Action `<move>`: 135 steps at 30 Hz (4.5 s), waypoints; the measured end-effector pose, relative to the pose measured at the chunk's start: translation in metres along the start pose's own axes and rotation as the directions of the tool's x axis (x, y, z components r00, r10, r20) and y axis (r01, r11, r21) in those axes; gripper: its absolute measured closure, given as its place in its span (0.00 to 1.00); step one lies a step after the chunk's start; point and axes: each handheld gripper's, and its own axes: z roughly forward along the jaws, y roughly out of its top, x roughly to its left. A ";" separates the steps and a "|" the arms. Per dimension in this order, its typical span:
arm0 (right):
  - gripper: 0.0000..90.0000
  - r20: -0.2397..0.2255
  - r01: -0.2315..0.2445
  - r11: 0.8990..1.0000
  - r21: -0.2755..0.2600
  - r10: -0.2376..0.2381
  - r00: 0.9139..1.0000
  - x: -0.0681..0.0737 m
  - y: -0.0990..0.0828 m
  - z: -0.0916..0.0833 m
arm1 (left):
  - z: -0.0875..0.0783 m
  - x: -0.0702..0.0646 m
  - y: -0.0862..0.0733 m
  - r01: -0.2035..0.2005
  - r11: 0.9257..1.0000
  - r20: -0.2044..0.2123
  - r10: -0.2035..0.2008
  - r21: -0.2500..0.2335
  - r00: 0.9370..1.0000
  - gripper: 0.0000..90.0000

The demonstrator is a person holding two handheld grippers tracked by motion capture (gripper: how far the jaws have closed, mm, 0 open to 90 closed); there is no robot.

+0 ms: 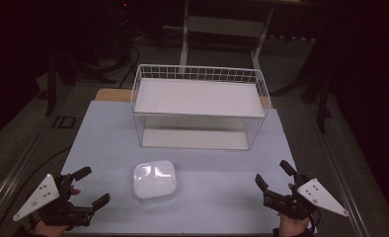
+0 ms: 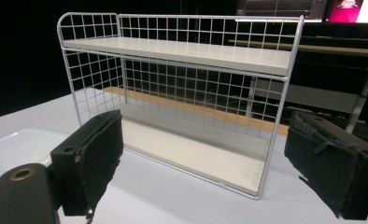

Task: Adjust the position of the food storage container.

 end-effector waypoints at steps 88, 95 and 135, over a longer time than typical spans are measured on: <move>0.13 -0.024 0.010 1.000 0.021 -0.009 1.000 0.009 0.003 0.004 | 0.150 0.033 -0.037 -0.115 0.832 0.216 -0.006 0.543 0.976 0.99; 0.13 -0.037 0.030 0.999 0.035 -0.028 0.999 0.014 0.000 0.007 | 0.160 0.024 -0.036 -0.126 0.833 0.238 -0.007 0.539 0.971 0.99; 0.13 -0.073 0.051 0.997 0.057 -0.046 0.996 0.017 -0.002 0.021 | 0.203 -0.019 -0.032 -0.167 0.826 0.334 -0.027 0.538 0.942 0.99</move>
